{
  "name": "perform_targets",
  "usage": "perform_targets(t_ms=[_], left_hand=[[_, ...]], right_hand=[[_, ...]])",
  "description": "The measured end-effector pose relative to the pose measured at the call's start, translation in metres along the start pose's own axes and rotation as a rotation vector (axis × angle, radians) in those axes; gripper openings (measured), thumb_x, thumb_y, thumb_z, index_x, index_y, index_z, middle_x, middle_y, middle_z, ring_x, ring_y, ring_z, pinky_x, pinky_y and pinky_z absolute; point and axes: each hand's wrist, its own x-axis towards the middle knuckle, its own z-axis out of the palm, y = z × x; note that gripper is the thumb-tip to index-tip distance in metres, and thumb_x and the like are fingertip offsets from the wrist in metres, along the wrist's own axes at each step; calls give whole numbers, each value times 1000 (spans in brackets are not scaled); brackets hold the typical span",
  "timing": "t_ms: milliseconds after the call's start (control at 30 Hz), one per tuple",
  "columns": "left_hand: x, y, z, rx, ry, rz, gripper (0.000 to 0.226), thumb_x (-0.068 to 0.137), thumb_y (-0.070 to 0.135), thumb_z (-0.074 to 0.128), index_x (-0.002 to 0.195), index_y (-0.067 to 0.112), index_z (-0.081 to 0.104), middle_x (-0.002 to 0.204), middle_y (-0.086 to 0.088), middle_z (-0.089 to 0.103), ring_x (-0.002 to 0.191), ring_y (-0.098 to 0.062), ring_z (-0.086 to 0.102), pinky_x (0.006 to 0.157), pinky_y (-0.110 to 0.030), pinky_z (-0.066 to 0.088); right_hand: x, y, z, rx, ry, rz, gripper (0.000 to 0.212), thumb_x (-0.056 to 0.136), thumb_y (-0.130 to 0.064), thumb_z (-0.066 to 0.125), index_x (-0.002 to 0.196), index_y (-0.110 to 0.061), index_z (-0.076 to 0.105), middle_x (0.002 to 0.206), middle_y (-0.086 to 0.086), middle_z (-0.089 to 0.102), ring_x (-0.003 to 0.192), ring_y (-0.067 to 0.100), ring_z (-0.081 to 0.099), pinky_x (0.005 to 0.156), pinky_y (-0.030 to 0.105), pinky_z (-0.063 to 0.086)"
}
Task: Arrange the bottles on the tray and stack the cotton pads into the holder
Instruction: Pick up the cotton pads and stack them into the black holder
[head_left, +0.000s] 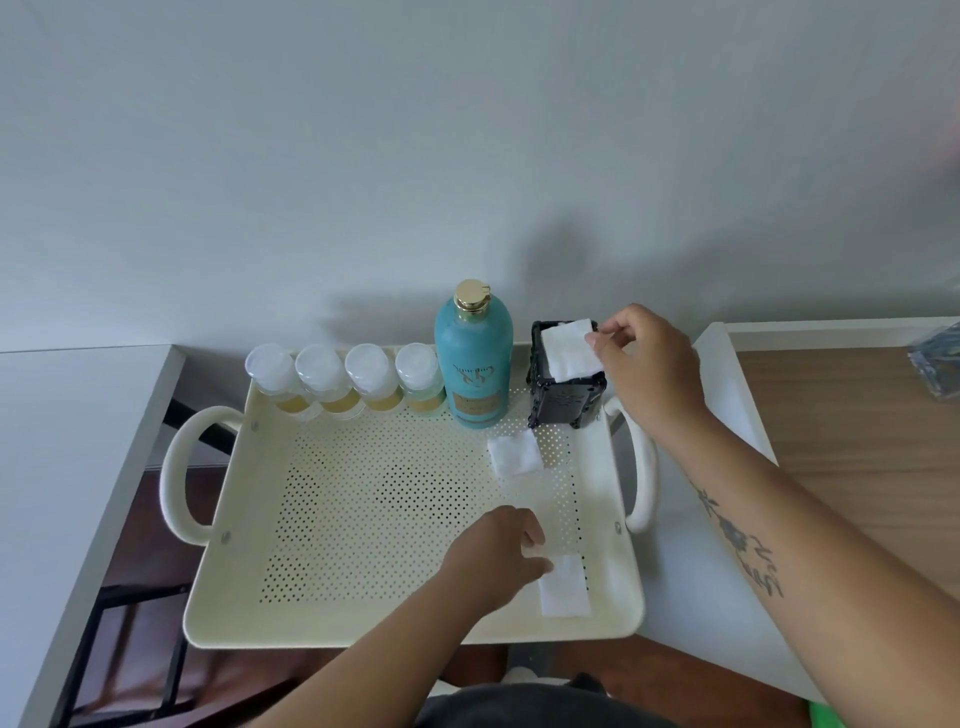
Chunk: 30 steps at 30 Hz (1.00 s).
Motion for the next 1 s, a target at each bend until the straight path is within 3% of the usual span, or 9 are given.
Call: perform_targets(t_ms=[133, 467, 600, 700, 767, 1000], left_hand=[[1, -1, 5, 80, -6, 18, 24, 82, 36, 72, 101, 24, 62, 105, 7, 59, 94, -11, 59, 82, -29, 51], [0, 1, 10, 160, -16, 105, 12, 88, 27, 62, 98, 22, 62, 102, 5, 59, 91, -13, 58, 78, -29, 50], [-2, 0, -2, 27, 21, 94, 14, 86, 26, 62, 98, 20, 61, 101, 4, 64, 86, -10, 58, 76, -27, 51], [-5, 0, -20, -61, 60, 130, 12, 87, 24, 66, 97, 18, 62, 96, 5, 64, 73, 8, 55, 64, -7, 42], [-6, 0, -33, -118, 100, 135, 10, 86, 21, 67, 95, 18, 63, 89, 10, 62, 69, 15, 52, 62, -3, 40], [-7, 5, -73, -414, 228, 50, 7, 85, 30, 70, 84, 26, 64, 72, 14, 62, 62, -3, 52, 61, -18, 44]], right_hand=[[-11, 6, -1, -74, 140, -214, 9, 90, -20, 58, 91, -14, 65, 93, 2, 63, 89, 27, 55, 78, 42, 45], [-25, 22, 19, -305, 79, -537, 13, 90, -15, 60, 93, -18, 72, 103, -10, 70, 96, 29, 51, 76, 37, 41], [-24, 30, 22, -338, 27, -518, 16, 92, -24, 57, 100, -21, 71, 109, -12, 69, 106, 29, 50, 80, 37, 39], [-23, 32, 23, -352, -3, -494, 21, 89, -33, 59, 103, -21, 69, 110, -11, 68, 109, 30, 50, 84, 39, 41], [-24, 32, 25, -360, -16, -480, 24, 89, -35, 58, 105, -21, 69, 111, -11, 68, 110, 31, 50, 86, 41, 42], [-26, 33, 27, -347, -50, -432, 29, 90, -38, 51, 107, -20, 68, 113, -10, 68, 115, 32, 49, 89, 43, 42]])
